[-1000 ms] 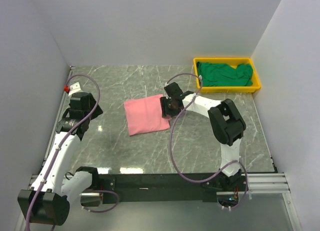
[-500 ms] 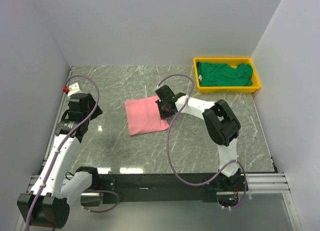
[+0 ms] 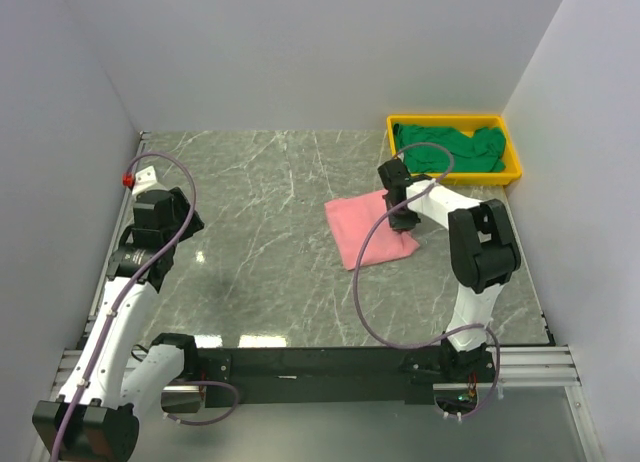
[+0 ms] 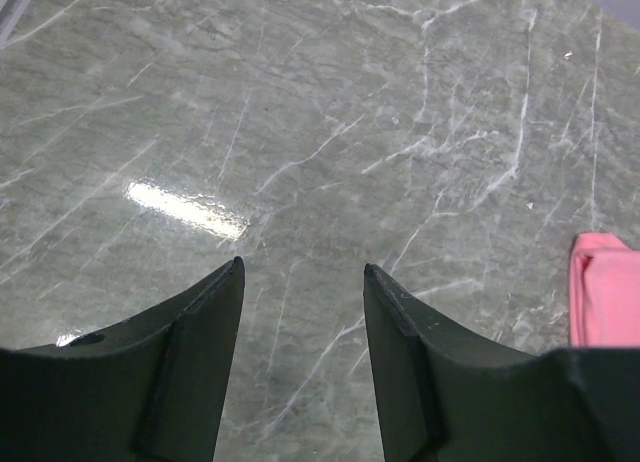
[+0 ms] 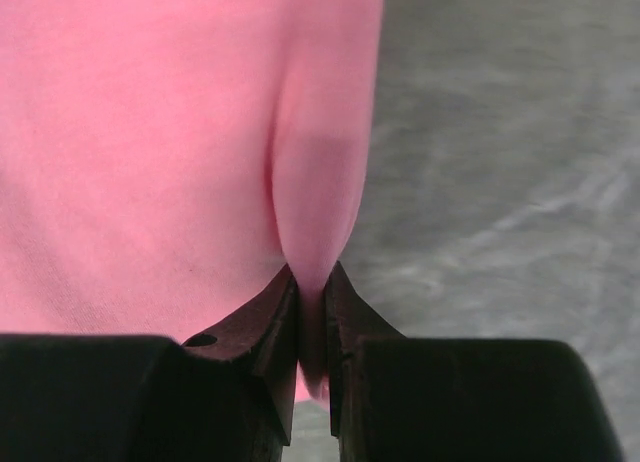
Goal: Fold and stack the t-shirts
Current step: Neatly place the folded tshirt to the corner
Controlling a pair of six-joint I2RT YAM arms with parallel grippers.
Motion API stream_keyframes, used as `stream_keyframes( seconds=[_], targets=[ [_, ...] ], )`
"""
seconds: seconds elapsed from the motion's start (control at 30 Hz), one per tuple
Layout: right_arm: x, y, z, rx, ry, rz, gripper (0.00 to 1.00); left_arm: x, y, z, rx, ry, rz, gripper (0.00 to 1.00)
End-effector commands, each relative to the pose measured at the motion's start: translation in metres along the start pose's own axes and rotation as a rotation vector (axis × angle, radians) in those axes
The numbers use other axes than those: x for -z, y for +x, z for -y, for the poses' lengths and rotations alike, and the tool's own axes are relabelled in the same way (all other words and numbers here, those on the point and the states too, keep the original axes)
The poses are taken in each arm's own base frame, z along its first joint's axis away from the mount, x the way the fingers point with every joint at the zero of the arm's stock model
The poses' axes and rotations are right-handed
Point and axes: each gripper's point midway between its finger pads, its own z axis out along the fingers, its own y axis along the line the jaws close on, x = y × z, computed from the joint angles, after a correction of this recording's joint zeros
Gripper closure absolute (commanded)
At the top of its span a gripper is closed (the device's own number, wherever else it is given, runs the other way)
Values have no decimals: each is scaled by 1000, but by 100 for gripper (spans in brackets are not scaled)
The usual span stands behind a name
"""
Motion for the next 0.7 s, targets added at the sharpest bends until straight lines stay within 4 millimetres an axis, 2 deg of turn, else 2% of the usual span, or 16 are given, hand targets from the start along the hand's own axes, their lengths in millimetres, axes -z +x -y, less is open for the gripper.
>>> stream_keyframes(
  seconds=[0.0, 0.2, 0.3, 0.33, 0.4, 0.43, 0.57, 0.67],
  targets=[
    [6, 5, 46, 41, 146, -27, 100, 5, -10, 8, -2, 49, 40, 43],
    [-6, 12, 106, -58, 267, -55, 100, 10, -12, 10, -8, 56, 54, 43],
    [-13, 16, 127, -102, 293, -69, 100, 11, -10, 12, -16, 59, 51, 43],
    [-16, 18, 141, -140, 306, -75, 100, 11, -10, 12, -17, 56, 53, 43],
    [-19, 18, 154, -173, 317, -74, 100, 11, -9, 12, -19, 55, 49, 43],
    [-20, 15, 168, -208, 334, -67, 100, 11, -9, 13, -20, 60, 48, 43],
    [-29, 11, 202, -231, 403, -95, 100, 8, -6, 15, -25, 65, 32, 43],
    [-35, 10, 220, -221, 426, -121, 100, 5, -4, 14, -27, 59, 24, 43]
  ],
)
